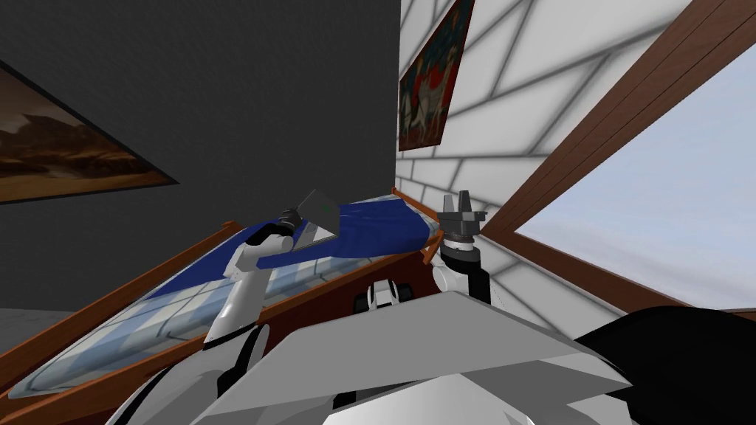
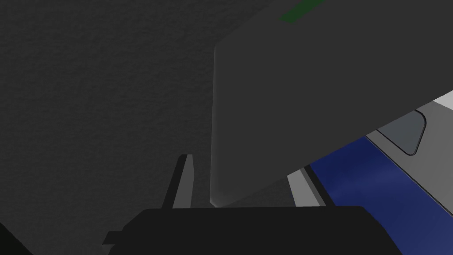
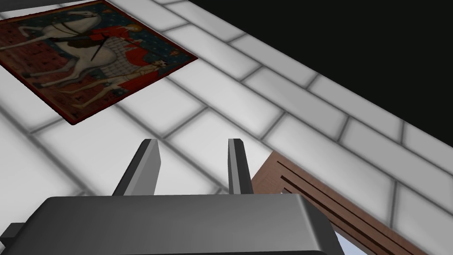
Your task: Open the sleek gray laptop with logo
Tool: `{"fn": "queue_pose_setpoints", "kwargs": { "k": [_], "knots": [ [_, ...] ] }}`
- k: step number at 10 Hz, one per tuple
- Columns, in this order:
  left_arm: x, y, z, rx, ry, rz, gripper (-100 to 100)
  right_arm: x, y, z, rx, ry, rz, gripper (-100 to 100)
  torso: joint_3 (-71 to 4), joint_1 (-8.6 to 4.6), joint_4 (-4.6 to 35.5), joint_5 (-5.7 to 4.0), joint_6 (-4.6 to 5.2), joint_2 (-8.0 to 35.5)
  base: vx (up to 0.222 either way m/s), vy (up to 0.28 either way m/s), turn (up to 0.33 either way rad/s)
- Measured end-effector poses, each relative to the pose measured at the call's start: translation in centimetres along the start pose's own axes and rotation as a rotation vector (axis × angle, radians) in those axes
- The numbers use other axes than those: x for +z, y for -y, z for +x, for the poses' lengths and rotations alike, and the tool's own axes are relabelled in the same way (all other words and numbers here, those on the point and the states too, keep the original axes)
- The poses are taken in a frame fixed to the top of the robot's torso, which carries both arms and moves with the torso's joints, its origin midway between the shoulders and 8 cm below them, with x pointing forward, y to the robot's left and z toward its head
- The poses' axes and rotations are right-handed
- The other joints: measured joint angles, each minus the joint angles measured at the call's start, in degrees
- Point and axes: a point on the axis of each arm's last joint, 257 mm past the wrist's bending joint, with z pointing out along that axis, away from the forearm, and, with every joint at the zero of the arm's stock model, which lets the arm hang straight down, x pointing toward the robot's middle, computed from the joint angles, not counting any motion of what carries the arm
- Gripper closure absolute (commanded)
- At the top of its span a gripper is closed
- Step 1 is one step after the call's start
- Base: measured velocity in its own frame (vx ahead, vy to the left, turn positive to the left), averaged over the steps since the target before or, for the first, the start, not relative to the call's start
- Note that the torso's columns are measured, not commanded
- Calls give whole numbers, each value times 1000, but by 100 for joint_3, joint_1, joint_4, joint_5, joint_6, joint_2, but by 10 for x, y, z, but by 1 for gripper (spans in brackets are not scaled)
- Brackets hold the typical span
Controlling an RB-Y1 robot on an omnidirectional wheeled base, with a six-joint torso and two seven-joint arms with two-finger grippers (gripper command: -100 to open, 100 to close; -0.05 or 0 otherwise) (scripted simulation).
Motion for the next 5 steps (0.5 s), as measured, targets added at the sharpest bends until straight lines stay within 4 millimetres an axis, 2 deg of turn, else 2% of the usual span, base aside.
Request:
{"fn": "queue_pose_setpoints", "kwargs": {
  "k": [5],
  "knots": [
    [3, -31, 15, -210, -15, 3, 100, 0, 0, 0, 0, 0, 0, 0, -5, -41, -3, -14, 2, -7, -24, 122, 17]
  ]
}}
